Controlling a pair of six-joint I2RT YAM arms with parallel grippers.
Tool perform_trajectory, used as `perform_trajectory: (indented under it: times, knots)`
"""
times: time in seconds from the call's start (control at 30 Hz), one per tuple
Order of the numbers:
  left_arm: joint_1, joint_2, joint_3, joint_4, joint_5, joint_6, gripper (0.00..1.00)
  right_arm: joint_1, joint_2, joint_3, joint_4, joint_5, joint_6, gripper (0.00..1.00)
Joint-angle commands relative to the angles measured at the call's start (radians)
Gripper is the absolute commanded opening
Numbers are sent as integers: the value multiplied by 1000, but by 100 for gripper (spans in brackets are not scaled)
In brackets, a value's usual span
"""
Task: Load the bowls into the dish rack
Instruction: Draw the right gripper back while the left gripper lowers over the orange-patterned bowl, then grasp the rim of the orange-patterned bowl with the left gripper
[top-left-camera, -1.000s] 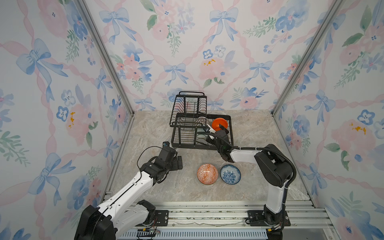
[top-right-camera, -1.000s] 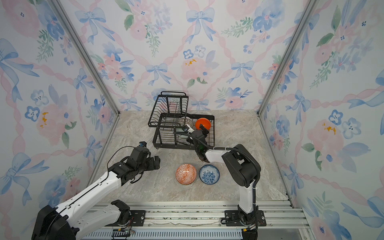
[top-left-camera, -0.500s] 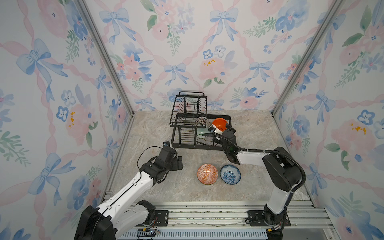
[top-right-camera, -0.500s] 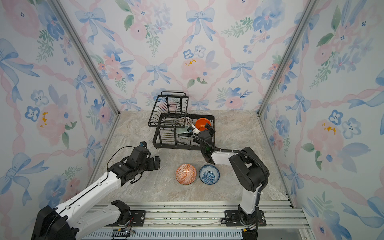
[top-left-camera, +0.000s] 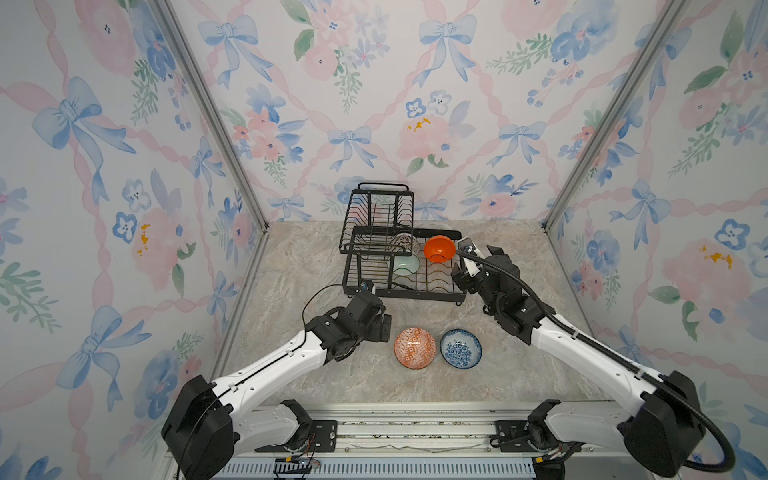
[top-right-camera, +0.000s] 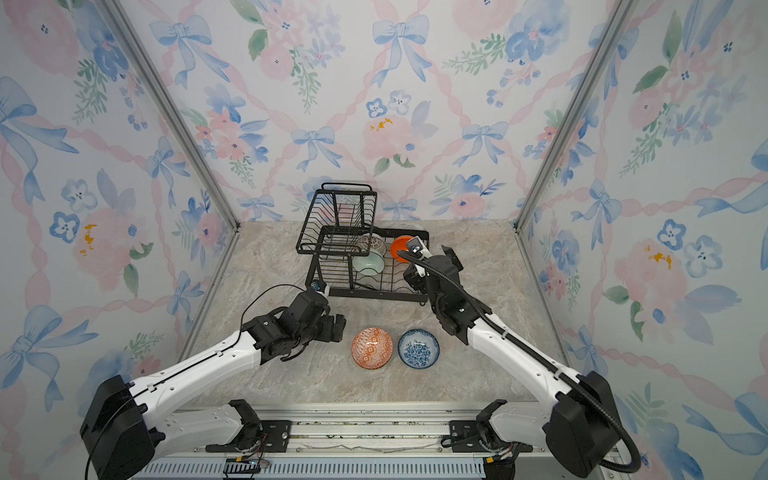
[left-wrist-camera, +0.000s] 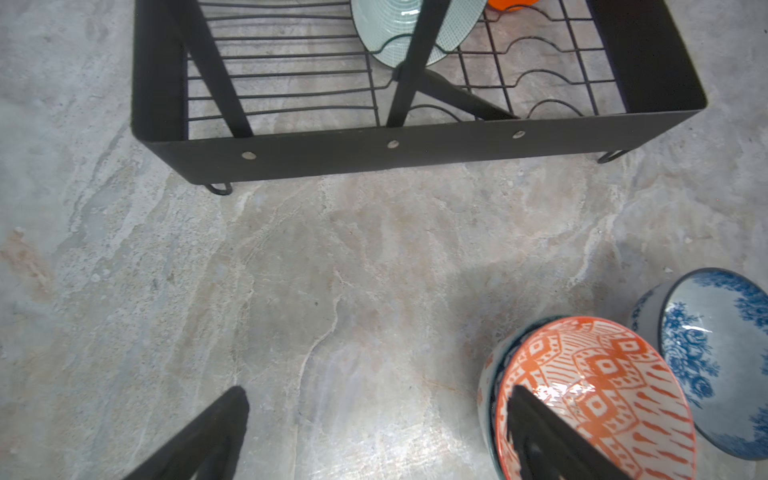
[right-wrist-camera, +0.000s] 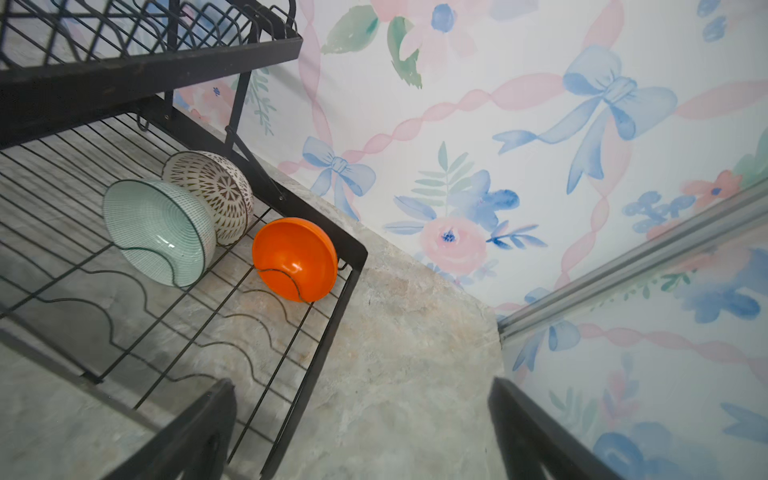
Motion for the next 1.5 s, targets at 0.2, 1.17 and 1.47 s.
perform_trajectory:
  times: [0.2, 1.17, 1.47]
  knots:
    - [-121, 106, 100, 2, 62, 0, 98, 42, -277, 14, -703, -14, 540, 97]
    - [-200, 337, 133, 33, -34, -52, 36, 76, -433, -5, -898, -75, 649, 97]
    - [-201, 322, 116, 37, -49, -70, 16, 74, -392, -2, -883, -98, 616, 97]
